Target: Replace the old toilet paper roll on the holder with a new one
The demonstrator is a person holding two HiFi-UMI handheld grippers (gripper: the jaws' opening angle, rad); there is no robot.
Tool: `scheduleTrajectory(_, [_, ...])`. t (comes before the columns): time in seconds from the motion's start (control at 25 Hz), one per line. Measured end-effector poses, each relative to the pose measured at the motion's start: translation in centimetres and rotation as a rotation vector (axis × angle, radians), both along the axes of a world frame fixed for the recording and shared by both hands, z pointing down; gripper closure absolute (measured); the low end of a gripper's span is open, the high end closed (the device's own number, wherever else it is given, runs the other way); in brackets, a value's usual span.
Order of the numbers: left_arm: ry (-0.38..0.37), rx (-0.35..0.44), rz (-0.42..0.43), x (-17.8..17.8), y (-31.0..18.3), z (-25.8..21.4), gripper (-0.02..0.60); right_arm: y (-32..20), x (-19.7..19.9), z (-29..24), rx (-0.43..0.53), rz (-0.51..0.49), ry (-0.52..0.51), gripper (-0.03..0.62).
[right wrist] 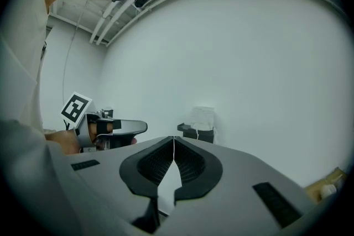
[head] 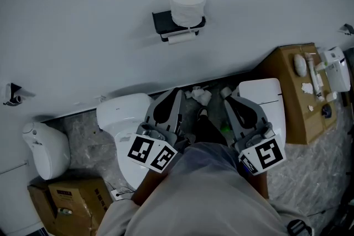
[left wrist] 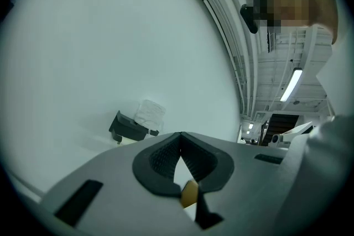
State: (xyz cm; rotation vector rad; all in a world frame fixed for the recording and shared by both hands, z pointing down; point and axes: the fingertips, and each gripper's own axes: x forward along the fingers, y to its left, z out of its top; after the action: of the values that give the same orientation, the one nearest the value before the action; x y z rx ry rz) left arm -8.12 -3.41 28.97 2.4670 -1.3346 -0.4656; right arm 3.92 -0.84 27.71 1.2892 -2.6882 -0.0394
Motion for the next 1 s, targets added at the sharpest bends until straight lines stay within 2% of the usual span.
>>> scheduleTrajectory(0.36, [0.063, -0.066, 0.023, 0.4, -4.2, 1.6, 0.577, -4.4, -0.7, 0.4, -0.010, -0.020, -0.027, 0.577])
scheduleTrajectory(0.48, [0.113, -0.106, 0.030, 0.6, -6.1, 2.4, 0.577, -6.0, -1.0, 0.6, -0.015, -0.036, -0.032, 0.577])
scheduleTrajectory(0.76, [0.349, -0.233, -0.009, 0.3, -11.2, 5.2, 0.577, -10.1, -1.1, 0.8, -0.028, -0.065, -0.025, 0.577])
scheduleTrajectory(1.0, [0.590, -0.311, -0.065, 0.4, -15.4, 8.2, 0.577, -12.9, -0.6, 1.3, -0.045, -0.077, -0.013, 0.577])
